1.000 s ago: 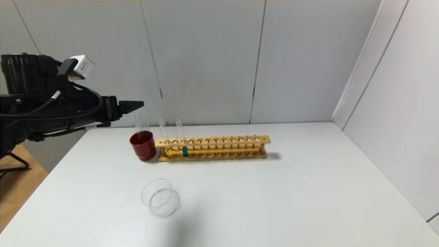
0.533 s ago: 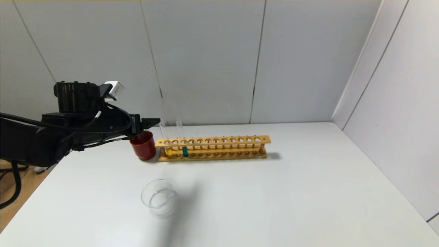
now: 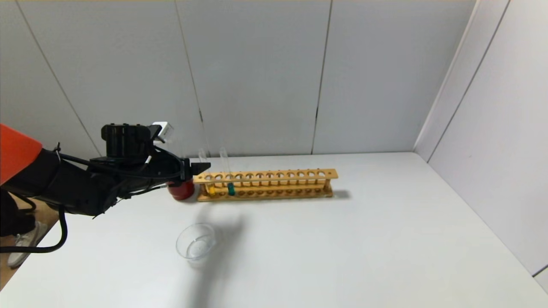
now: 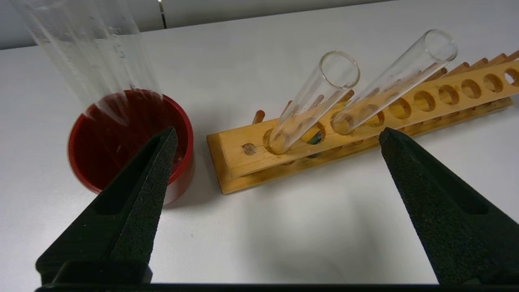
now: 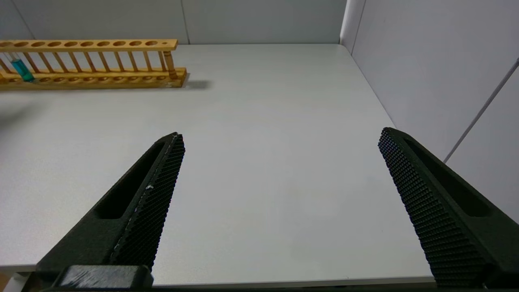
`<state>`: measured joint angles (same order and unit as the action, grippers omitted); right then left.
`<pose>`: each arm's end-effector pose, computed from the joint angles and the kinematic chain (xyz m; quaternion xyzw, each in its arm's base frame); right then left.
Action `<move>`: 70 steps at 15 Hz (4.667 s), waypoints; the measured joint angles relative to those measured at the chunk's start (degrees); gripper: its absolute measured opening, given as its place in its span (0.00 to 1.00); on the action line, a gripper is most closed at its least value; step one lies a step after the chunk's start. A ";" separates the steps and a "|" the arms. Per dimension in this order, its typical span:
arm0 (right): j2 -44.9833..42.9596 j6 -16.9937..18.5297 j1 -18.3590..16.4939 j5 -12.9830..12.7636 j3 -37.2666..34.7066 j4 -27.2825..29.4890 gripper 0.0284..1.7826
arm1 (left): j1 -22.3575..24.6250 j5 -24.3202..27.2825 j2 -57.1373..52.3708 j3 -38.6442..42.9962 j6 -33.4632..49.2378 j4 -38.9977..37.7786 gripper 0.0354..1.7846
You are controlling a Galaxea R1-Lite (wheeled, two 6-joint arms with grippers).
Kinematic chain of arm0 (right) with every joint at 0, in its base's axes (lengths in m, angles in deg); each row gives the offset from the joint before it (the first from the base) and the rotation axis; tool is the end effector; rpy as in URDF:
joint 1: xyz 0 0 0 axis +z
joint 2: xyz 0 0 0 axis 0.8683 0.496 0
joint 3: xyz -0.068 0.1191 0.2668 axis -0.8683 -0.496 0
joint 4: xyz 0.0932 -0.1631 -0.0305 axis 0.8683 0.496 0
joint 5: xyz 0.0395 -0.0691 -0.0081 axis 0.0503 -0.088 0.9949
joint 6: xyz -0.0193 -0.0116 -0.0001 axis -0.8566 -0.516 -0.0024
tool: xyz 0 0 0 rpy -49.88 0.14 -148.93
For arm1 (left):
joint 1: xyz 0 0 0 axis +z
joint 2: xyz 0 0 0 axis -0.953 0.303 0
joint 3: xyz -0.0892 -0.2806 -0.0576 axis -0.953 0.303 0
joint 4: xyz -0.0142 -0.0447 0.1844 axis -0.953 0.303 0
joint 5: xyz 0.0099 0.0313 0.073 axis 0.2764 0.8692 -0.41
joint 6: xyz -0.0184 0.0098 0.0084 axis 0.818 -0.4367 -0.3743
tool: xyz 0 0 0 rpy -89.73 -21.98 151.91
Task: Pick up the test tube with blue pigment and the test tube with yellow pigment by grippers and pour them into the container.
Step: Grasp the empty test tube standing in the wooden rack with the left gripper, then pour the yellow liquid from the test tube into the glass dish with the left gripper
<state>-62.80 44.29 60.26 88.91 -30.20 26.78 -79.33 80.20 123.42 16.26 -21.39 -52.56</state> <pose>-0.0228 0.0002 0.0755 0.0020 0.0000 0.0022 1.0000 0.3606 -0.0497 0.1302 -0.0506 0.1917 -0.1749 0.9644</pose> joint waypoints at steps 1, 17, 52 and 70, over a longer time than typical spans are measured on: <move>0.00 0.00 0.00 0.00 0.00 0.00 0.98 | -0.10 -0.02 0.90 -0.15 0.02 -1.30 0.98; 0.00 0.00 0.00 0.00 0.00 0.00 0.98 | -2.73 -4.99 10.51 -6.49 -0.56 -4.00 0.98; 0.00 -0.01 0.00 0.00 0.00 0.00 0.98 | -4.07 -5.38 10.58 -7.50 -2.60 -2.46 0.16; 0.00 0.00 0.00 0.00 0.00 0.00 0.98 | -7.19 -15.29 -9.02 -10.56 -8.34 8.16 0.16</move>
<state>-62.80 44.29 60.26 88.91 -30.20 26.78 -86.53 64.92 114.40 5.70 -29.73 -44.41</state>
